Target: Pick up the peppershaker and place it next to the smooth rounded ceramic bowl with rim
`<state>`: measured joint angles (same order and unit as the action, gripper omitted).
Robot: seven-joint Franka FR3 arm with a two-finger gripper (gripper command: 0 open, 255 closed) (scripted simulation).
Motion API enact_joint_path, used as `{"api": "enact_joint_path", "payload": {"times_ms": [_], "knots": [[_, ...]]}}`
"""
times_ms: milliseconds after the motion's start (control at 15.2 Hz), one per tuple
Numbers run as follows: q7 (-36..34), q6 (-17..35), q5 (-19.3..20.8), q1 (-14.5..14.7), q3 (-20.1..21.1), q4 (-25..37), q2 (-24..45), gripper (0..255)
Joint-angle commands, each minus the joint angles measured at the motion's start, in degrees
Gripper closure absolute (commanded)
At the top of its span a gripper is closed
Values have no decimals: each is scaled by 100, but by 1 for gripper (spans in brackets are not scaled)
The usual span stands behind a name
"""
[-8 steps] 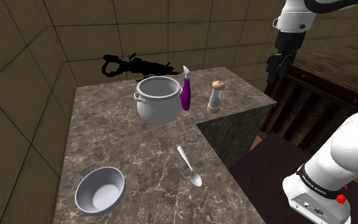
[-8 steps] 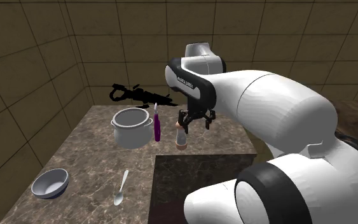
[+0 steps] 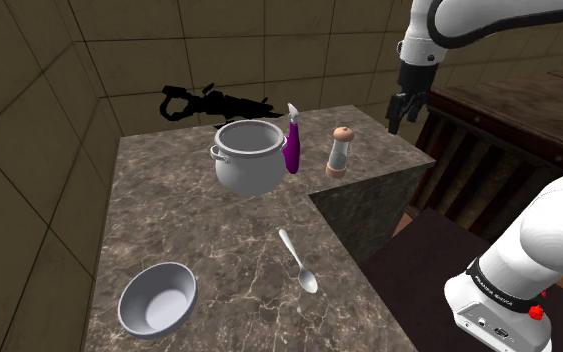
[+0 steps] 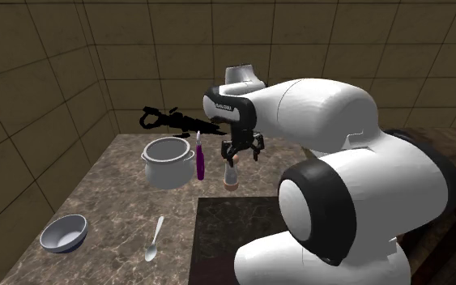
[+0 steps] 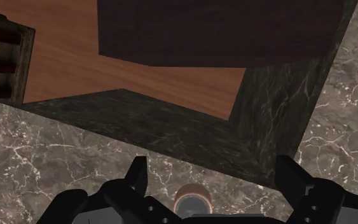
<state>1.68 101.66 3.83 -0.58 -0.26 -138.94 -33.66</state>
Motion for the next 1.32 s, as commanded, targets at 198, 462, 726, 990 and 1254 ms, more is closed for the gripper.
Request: {"api": "enact_joint_path", "payload": {"times_ms": [198,462,726,990,1254], "knots": [[-99,922,219,-21,97,252,940,0],[-225,1530,443,-51,175,626,1753,0],[-387,2016,717,-78,242,1122,2575,0],[-431,2298,792,-98,228,1073,2787,0],[-461,2602,845,-125,203,927,2943,0]]}}
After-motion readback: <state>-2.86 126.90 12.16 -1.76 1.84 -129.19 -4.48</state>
